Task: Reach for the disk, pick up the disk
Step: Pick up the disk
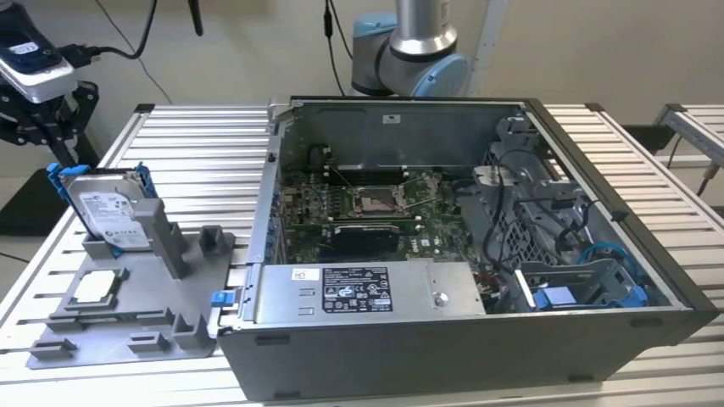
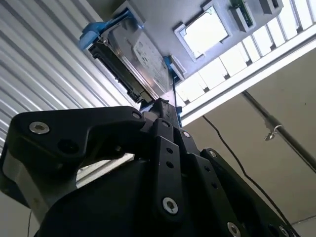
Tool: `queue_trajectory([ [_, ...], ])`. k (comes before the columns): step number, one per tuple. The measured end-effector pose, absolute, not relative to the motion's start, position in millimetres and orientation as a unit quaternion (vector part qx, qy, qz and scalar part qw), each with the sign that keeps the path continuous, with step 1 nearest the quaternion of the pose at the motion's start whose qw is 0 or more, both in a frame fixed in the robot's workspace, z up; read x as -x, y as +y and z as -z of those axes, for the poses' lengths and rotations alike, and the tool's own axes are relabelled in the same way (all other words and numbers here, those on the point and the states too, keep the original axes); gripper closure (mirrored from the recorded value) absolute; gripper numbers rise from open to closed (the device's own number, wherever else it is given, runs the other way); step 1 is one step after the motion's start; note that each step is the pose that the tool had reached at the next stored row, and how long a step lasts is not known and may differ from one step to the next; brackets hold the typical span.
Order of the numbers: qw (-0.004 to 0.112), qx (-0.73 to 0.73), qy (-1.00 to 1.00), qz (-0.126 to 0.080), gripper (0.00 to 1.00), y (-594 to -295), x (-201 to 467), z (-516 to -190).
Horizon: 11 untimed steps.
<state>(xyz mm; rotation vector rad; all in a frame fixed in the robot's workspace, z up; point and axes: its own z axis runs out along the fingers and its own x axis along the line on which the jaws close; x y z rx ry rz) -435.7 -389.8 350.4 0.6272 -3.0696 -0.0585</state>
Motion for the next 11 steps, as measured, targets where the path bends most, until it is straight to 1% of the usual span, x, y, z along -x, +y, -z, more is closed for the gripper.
queue_trajectory([
  [11,0.006,-0.297,-0.955,0.018,1.0,-389.8,435.6,-350.4],
])
